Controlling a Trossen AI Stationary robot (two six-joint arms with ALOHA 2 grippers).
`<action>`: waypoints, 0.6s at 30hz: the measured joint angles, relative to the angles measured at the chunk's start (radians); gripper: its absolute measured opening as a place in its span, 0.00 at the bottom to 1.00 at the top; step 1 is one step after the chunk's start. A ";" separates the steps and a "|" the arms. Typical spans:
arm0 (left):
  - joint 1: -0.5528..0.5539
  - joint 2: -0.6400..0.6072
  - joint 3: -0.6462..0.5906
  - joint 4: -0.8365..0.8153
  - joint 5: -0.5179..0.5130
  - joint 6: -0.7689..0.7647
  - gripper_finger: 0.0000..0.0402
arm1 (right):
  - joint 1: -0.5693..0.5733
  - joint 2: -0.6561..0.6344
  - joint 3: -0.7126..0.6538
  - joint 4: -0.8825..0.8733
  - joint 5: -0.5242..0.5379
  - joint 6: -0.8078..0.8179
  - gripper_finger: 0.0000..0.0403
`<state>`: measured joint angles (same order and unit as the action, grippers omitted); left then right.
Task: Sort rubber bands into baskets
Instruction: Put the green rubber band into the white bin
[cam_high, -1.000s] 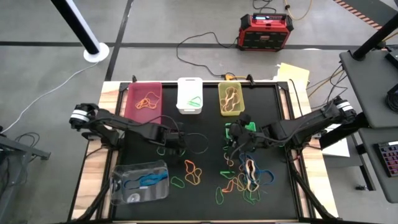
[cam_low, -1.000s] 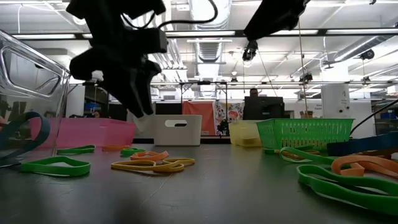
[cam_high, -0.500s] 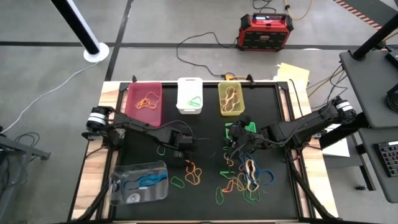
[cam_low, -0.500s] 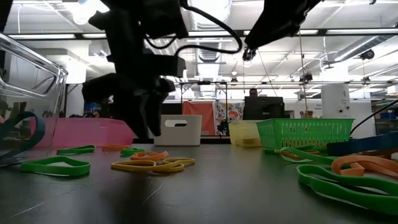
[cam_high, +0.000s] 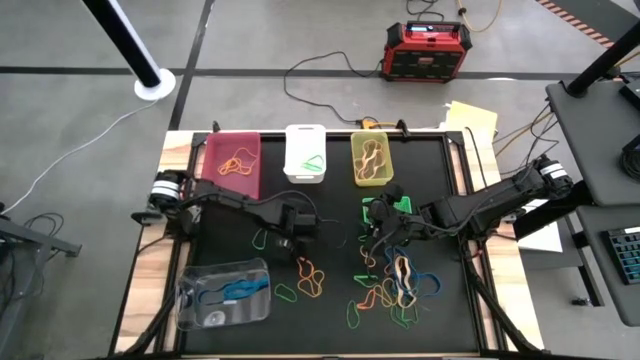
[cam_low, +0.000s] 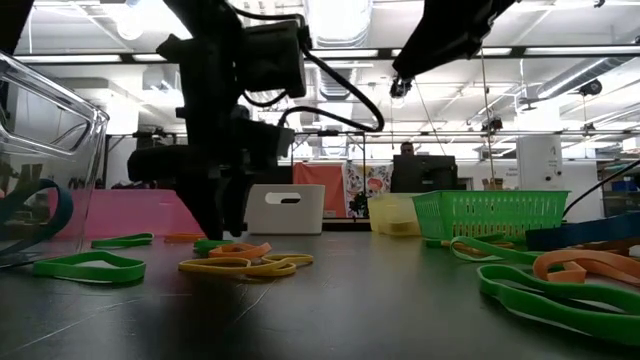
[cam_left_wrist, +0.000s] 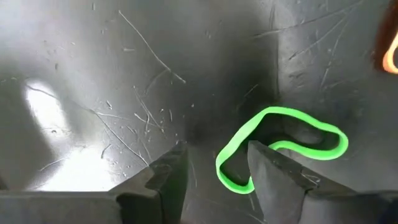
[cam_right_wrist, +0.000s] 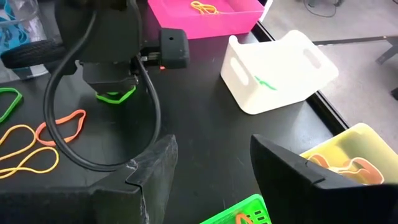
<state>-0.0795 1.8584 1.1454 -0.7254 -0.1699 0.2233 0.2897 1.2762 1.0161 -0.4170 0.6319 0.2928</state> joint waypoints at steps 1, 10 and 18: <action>0.002 0.000 -0.001 0.000 -0.001 0.009 0.37 | 0.000 0.000 0.000 0.003 0.000 -0.002 0.50; 0.012 0.028 0.002 0.002 0.034 0.038 0.22 | 0.000 0.000 0.000 0.005 0.024 -0.005 0.50; 0.011 0.034 0.002 0.003 0.041 0.056 0.01 | 0.000 0.000 -0.001 0.007 0.025 -0.005 0.50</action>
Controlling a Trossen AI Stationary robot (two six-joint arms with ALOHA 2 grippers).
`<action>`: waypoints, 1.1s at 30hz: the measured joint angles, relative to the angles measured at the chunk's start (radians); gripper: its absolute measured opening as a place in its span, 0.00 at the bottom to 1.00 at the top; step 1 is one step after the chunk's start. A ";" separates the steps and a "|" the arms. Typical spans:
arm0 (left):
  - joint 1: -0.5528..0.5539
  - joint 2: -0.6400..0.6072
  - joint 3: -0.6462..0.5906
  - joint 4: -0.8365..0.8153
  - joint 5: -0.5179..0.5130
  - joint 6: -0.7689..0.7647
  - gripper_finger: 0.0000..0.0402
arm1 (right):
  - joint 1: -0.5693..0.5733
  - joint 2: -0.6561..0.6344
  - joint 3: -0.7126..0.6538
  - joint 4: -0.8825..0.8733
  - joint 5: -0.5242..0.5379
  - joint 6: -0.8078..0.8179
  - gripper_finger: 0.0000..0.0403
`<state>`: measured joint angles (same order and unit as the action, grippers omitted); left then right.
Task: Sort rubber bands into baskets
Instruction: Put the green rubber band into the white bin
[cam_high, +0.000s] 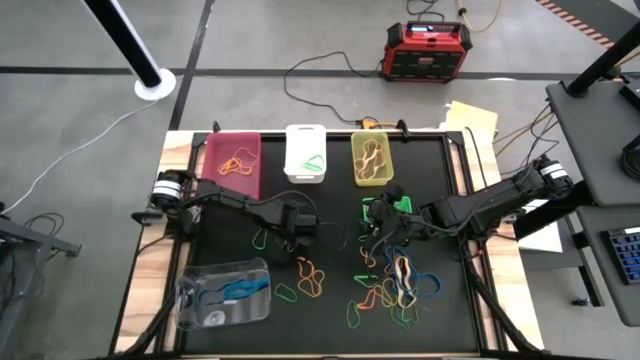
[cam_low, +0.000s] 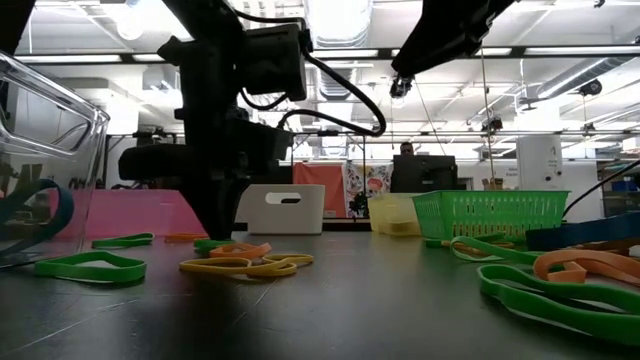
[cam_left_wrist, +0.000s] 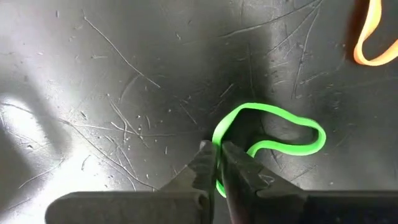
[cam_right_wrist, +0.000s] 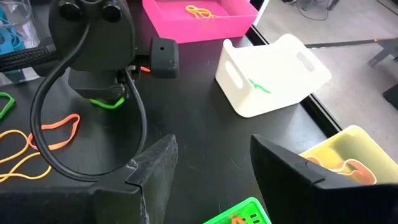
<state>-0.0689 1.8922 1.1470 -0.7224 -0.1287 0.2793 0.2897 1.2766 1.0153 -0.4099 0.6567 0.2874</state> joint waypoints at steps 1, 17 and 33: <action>0.000 -0.006 -0.001 0.001 -0.002 0.001 0.01 | 0.000 0.000 0.000 0.000 0.000 0.000 0.50; 0.049 -0.236 0.004 0.023 -0.142 0.111 0.00 | 0.000 0.000 0.000 0.004 0.000 0.000 0.50; 0.428 -0.237 0.166 0.189 -0.527 0.051 0.00 | 0.000 0.001 -0.002 0.020 0.000 0.000 0.50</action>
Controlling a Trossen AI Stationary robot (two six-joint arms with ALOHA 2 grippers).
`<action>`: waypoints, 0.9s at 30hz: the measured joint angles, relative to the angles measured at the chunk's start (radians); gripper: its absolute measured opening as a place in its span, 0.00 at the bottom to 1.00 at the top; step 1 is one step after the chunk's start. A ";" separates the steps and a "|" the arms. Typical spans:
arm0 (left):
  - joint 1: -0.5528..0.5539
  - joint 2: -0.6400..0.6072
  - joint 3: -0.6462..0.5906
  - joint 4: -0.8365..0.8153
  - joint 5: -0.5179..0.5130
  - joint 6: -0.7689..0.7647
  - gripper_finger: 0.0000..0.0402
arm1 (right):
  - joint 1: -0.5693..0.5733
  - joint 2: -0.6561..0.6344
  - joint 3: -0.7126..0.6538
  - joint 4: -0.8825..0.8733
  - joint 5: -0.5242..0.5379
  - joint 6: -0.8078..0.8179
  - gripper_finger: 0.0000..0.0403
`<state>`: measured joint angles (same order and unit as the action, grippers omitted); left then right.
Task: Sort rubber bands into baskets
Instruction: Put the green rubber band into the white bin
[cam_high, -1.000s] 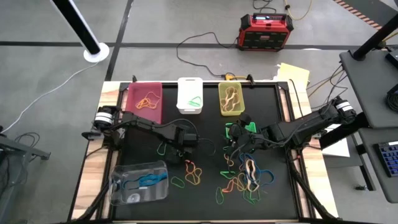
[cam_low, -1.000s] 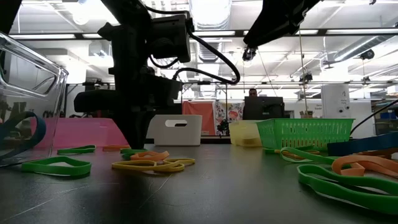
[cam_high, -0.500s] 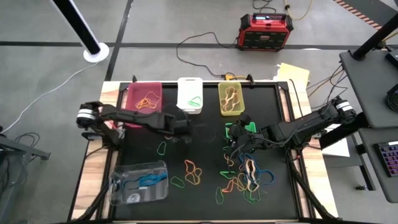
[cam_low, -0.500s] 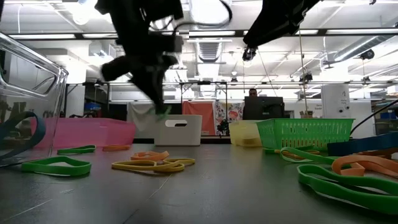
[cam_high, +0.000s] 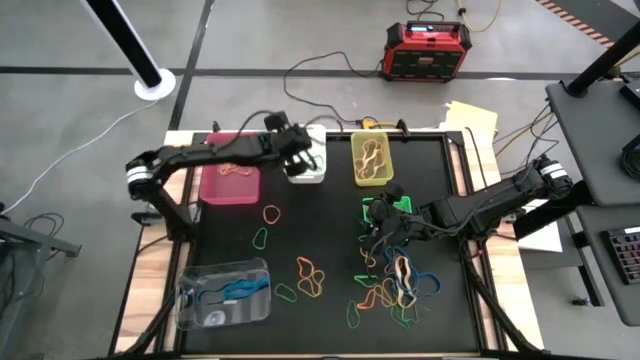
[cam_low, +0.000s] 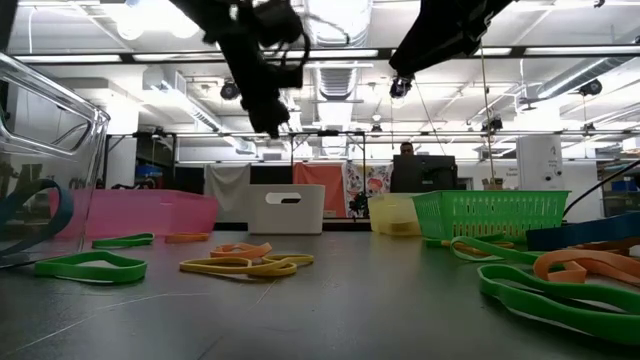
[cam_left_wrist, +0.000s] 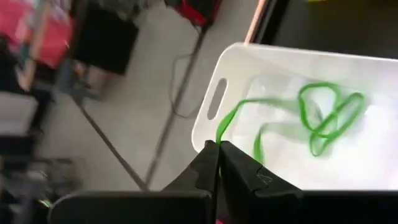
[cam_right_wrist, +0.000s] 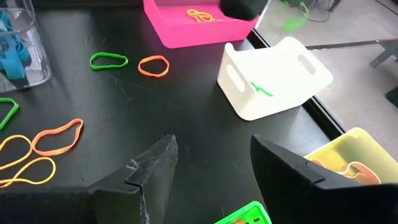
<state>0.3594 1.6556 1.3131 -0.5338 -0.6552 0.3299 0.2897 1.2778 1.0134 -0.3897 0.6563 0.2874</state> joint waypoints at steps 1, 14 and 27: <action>0.022 0.016 0.010 -0.007 0.019 -0.017 0.00 | 0.000 0.000 0.000 -0.001 0.000 0.000 0.50; 0.058 0.116 0.115 -0.092 0.134 -0.037 0.32 | 0.000 0.000 -0.010 0.006 -0.001 0.000 0.50; -0.232 -0.139 -0.090 -0.070 0.222 -0.145 0.43 | 0.014 0.065 -0.010 0.007 -0.236 0.191 0.50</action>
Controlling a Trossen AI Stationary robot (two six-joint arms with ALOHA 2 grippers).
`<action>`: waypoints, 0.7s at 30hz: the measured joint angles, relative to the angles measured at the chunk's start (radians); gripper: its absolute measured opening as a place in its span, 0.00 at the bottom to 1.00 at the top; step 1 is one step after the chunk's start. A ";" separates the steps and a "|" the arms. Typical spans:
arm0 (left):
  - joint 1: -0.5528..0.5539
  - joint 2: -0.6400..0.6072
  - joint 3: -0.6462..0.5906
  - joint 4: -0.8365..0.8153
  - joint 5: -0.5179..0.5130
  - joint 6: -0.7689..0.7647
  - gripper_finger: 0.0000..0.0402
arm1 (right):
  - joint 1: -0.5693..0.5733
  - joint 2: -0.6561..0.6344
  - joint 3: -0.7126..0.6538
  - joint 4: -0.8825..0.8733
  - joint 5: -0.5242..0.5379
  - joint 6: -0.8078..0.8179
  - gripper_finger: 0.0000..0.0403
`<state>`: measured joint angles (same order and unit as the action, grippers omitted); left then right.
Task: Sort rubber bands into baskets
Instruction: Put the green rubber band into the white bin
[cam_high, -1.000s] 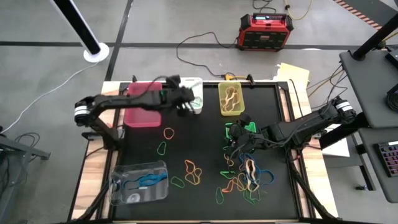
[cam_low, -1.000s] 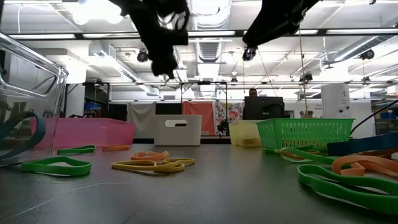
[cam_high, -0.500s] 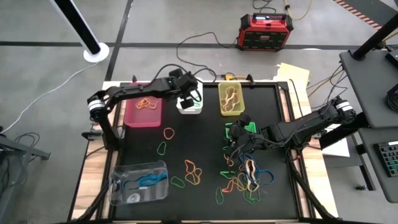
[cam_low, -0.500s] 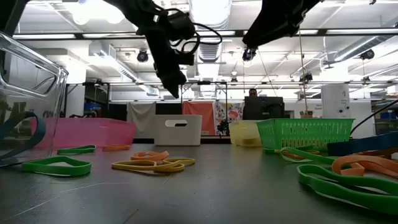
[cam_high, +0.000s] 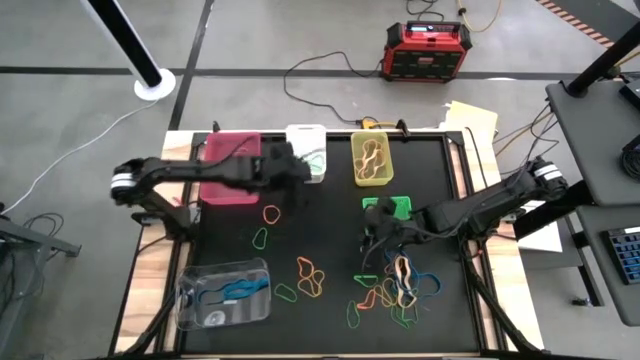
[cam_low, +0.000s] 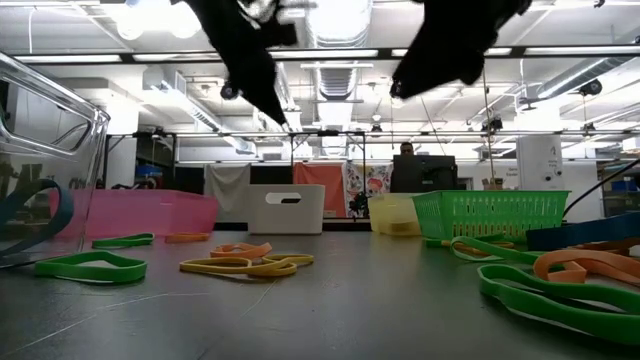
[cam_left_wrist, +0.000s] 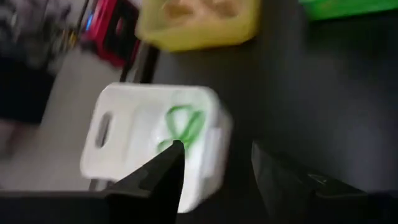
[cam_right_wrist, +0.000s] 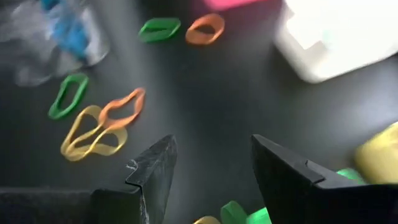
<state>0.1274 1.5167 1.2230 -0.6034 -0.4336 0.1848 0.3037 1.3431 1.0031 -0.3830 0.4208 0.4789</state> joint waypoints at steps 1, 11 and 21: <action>-0.030 -0.028 -0.031 0.021 0.000 0.000 0.42 | 0.008 0.018 0.000 -0.002 -0.033 0.022 0.50; -0.262 -0.308 -0.245 0.208 -0.002 -0.023 0.41 | 0.111 0.219 0.051 -0.035 -0.319 0.156 0.50; -0.396 -0.440 -0.345 0.327 -0.001 -0.071 0.41 | 0.214 0.376 0.260 -0.349 -0.354 0.273 0.50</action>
<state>-0.2687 1.0764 0.8779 -0.2767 -0.4346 0.1136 0.5178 1.7194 1.2633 -0.7319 0.0670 0.7517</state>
